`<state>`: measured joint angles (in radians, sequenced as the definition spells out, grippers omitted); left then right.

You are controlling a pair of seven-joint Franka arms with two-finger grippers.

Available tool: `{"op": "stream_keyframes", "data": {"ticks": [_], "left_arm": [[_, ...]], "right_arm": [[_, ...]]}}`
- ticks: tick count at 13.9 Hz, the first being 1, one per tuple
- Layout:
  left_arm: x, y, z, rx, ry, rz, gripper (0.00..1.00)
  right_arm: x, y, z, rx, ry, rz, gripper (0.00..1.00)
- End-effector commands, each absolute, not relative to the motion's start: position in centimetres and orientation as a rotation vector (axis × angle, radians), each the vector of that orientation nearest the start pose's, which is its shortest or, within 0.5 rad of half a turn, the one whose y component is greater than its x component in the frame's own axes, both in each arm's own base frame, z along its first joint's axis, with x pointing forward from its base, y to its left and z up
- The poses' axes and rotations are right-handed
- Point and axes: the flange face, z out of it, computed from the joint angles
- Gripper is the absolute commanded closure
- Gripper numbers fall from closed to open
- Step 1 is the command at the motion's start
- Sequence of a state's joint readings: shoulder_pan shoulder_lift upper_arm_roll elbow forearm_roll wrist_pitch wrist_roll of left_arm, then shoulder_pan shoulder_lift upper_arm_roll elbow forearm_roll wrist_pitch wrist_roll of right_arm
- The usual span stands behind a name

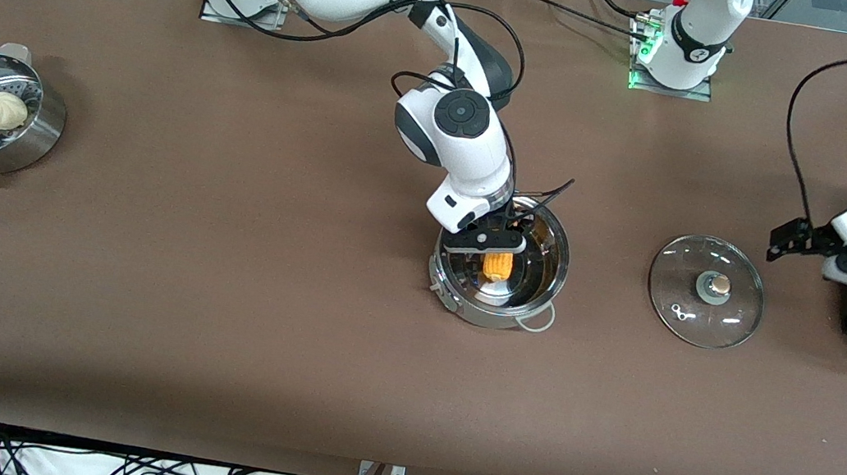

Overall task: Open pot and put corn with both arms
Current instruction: 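Lower the corn into the pot while the left gripper sets the lid down, then open the right gripper to release the corn in the pot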

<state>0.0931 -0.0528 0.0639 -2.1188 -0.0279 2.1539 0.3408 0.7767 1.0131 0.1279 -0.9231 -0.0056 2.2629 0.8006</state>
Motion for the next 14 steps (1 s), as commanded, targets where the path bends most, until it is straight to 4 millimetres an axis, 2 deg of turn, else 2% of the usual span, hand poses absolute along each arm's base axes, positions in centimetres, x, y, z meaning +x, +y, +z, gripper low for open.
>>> {"op": "stream_keyframes", "data": {"ticks": [1, 2, 3, 4, 7, 9, 11, 12, 13, 14], "left_arm": [[51.4, 7.6, 48.5, -3.130, 0.212, -0.105, 0.00], [51.6, 7.3, 50.7, -3.139, 0.142, -0.074, 0.00], [51.6, 6.9, 52.3, -3.144, 0.080, -0.035, 0.00], [51.6, 5.9, 53.4, -3.146, 0.077, 0.003, 0.00], [51.1, 4.7, 58.5, -3.113, 0.064, 0.074, 0.00], [50.9, 2.6, 61.3, -3.046, 0.037, 0.075, 0.00], [51.0, 1.7, 61.5, -3.030, -0.012, 0.067, 0.00], [51.0, 1.8, 61.6, -3.030, -0.024, 0.065, 0.00], [51.0, 1.9, 61.5, -3.031, -0.029, 0.067, 0.00], [51.0, 2.5, 61.4, -3.045, -0.043, 0.071, 0.00]], "right_arm": [[54.2, 61.9, 30.2, -2.809, -0.030, -0.234, 0.51], [54.2, 61.8, 30.0, -2.811, -0.032, -0.237, 0.15], [54.0, 62.0, 29.8, -2.819, -0.047, -0.247, 0.00], [53.8, 62.1, 29.9, -2.821, -0.053, -0.250, 0.00], [53.8, 62.1, 29.9, -2.823, -0.056, -0.251, 0.00], [53.6, 62.2, 30.4, -2.831, -0.063, -0.250, 0.00], [53.7, 61.2, 31.1, -2.914, -0.089, -0.225, 0.00], [54.1, 60.3, 32.9, -2.947, -0.084, -0.214, 0.00], [54.3, 59.5, 36.2, -2.947, -0.081, -0.225, 0.00], [55.8, 57.5, 39.1, -2.947, -0.098, -0.256, 0.00]]}}
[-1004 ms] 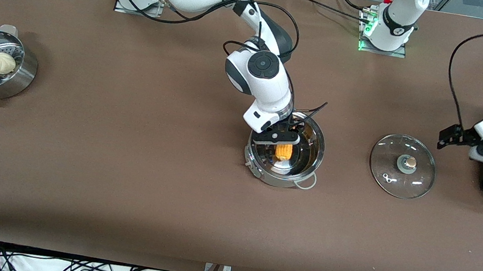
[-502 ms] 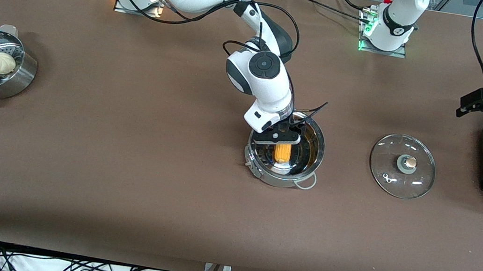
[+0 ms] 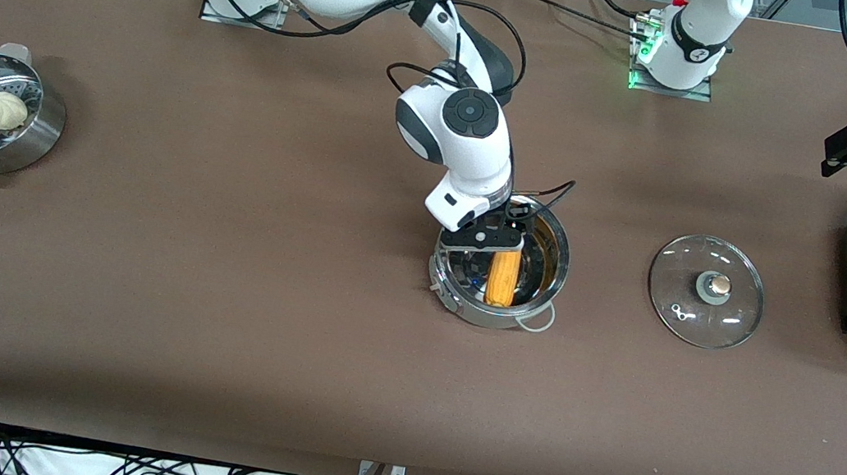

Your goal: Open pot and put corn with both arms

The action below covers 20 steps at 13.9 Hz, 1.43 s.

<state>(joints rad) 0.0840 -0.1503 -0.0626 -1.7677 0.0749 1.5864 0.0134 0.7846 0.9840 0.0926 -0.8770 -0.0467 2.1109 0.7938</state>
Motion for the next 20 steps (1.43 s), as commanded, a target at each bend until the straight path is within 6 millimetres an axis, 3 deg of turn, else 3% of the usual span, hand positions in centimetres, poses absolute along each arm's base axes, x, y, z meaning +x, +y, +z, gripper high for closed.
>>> {"op": "stream_keyframes", "data": {"ticks": [1, 3, 5, 9, 12, 14, 15, 20], "left_arm": [[51.0, 3.4, 61.4, -3.063, -0.066, 0.072, 0.00], [51.0, 3.3, 61.4, -3.074, -0.065, 0.072, 0.00], [50.9, 3.0, 61.4, -3.085, -0.063, 0.076, 0.00], [50.8, 2.6, 61.3, -3.138, -0.066, 0.101, 0.00], [50.8, 2.5, 61.4, -3.143, -0.061, 0.099, 0.00], [50.8, 2.5, 61.4, -3.141, -0.063, 0.099, 0.00], [50.8, 2.4, 61.4, -3.141, -0.061, 0.099, 0.00], [50.9, 2.1, 61.4, -3.141, -0.054, 0.099, 0.00]], "right_arm": [[57.1, 55.2, 41.7, -2.965, -0.169, -0.253, 0.00], [58.6, 51.0, 43.8, -3.034, -0.300, -0.154, 0.00], [59.7, 46.5, 49.2, -3.061, -0.208, -0.152, 0.00], [63.3, 32.8, 54.4, -3.177, -0.041, 0.000, 0.00], [64.1, 25.7, 56.2, -3.231, -0.072, 0.116, 0.00], [64.4, 20.1, 58.9, -3.234, 0.085, 0.089, 0.00], [64.9, 15.4, 59.5, -3.215, 0.188, 0.098, 0.00], [61.9, 0.0, 59.7, -3.122, 0.525, 0.025, 0.00]]}}
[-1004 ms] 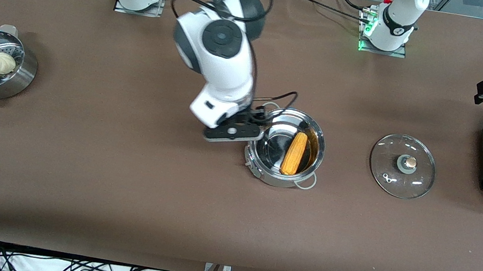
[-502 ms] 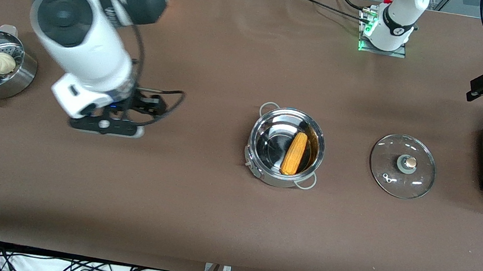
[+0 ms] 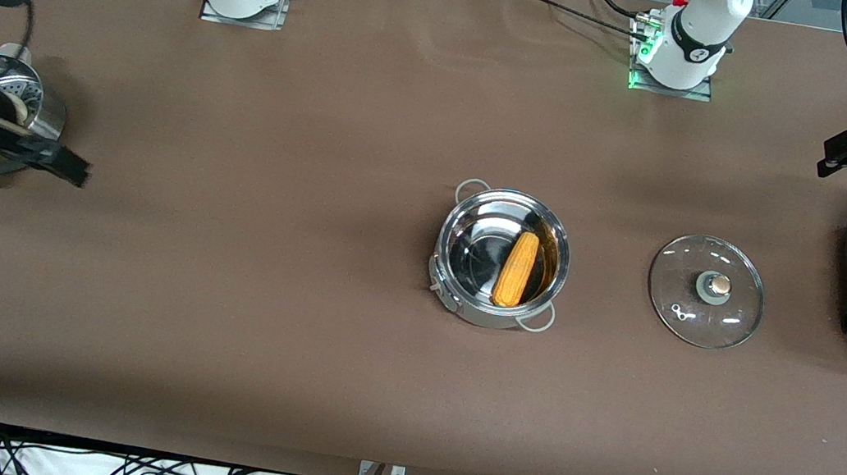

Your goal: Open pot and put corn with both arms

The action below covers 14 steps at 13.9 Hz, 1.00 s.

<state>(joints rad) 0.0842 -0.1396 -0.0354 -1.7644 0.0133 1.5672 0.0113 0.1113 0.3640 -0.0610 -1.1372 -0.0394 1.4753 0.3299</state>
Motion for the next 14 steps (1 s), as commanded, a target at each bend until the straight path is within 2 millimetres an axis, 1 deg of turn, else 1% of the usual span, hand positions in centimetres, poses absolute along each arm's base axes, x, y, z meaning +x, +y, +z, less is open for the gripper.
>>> {"op": "stream_keyframes", "data": {"ticks": [1, 4, 6, 7, 8, 10, 11, 12, 13, 14], "left_arm": [[50.9, 2.1, 61.4, -3.142, -0.054, 0.099, 0.00], [50.9, 2.1, 61.4, -3.142, -0.056, 0.099, 0.00], [50.9, 2.2, 61.4, -3.143, -0.056, 0.099, 0.00], [50.8, 2.1, 61.4, -3.142, -0.056, 0.097, 0.00], [50.9, 2.1, 61.4, -3.142, -0.056, 0.099, 0.00], [50.8, 2.1, 61.4, -3.142, -0.056, 0.097, 0.00], [50.8, 2.1, 61.4, -3.142, -0.056, 0.097, 0.00], [50.8, 2.1, 61.4, -3.142, -0.056, 0.097, 0.00], [50.8, 2.1, 61.4, -3.142, -0.056, 0.099, 0.00], [50.8, 2.1, 61.3, -3.142, -0.056, 0.101, 0.00]], "right_arm": [[61.3, -0.7, 59.6, -3.106, 0.543, 0.036, 0.00], [58.2, -0.9, 59.9, -3.105, 0.546, 0.066, 0.00], [56.8, -0.7, 61.2, -3.107, 0.510, 0.050, 0.00], [56.1, -1.0, 61.4, -3.113, 0.467, 0.050, 0.00], [55.5, -1.8, 61.9, -3.118, 0.400, 0.029, 0.00], [55.4, -2.1, 61.3, -3.132, 0.229, 0.051, 0.00], [55.1, -2.1, 61.3, -3.133, 0.214, 0.060, 0.00], [54.5, -1.8, 61.5, -3.133, 0.207, 0.067, 0.00], [53.7, -0.8, 61.8, -3.136, 0.176, 0.068, 0.00], [52.8, -0.3, 61.8, -3.139, 0.167, 0.075, 0.00]]}}
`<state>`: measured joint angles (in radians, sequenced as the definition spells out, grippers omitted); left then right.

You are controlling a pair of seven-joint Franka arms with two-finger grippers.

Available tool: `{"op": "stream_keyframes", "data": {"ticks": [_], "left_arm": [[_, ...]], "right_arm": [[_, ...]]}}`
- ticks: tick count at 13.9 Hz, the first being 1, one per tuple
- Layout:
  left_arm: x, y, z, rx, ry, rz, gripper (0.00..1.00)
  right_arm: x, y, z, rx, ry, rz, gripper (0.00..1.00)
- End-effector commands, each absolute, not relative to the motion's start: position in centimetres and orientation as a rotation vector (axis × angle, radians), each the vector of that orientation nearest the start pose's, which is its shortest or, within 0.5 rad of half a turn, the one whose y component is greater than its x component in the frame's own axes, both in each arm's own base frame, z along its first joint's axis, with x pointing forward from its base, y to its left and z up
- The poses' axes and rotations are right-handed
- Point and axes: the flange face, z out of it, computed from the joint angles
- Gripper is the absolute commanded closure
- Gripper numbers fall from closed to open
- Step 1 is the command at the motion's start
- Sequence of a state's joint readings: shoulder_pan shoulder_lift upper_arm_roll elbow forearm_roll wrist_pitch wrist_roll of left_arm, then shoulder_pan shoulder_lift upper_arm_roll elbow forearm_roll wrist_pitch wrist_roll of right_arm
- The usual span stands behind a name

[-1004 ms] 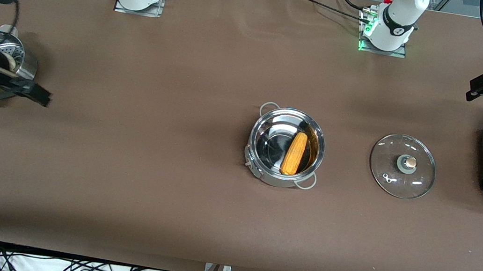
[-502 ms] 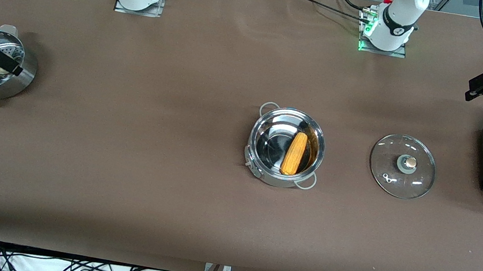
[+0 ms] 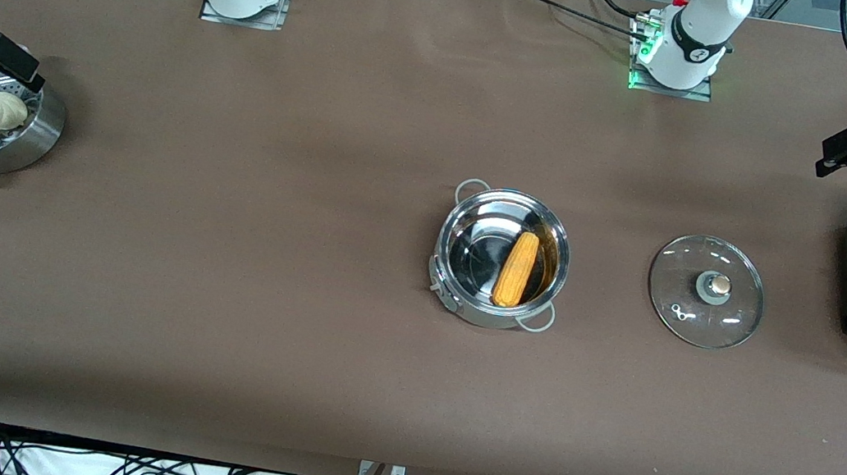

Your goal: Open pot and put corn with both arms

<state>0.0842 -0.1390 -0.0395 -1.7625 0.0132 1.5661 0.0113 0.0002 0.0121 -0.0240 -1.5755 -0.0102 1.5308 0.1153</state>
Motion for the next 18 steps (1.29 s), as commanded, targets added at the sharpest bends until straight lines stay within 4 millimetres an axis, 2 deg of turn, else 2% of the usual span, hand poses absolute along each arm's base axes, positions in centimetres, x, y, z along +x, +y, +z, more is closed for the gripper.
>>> {"op": "stream_keyframes", "data": {"ticks": [1, 3, 5, 7, 9, 18], "left_arm": [[50.8, 2.1, 61.3, -3.142, -0.056, 0.106, 0.00], [50.7, 2.1, 61.4, -3.142, -0.056, 0.106, 0.00], [50.8, 2.1, 61.3, -3.142, -0.056, 0.111, 0.00], [50.7, 2.1, 61.4, -3.142, -0.056, 0.106, 0.00], [50.8, 1.9, 61.3, -3.142, -0.054, 0.109, 0.00], [50.8, 1.9, 61.4, -3.142, -0.054, 0.106, 0.00]], "right_arm": [[52.1, 0.5, 61.8, -3.142, 0.145, 0.091, 0.00], [51.6, 0.8, 61.5, -3.142, 0.157, 0.154, 0.00], [52.0, 0.4, 61.0, -3.137, 0.164, 0.162, 0.00], [53.7, 0.0, 60.1, -3.134, 0.159, 0.188, 0.00], [54.9, -0.4, 60.2, -3.132, 0.168, 0.178, 0.00], [55.4, -0.5, 60.2, -3.131, 0.178, 0.159, 0.00]]}}
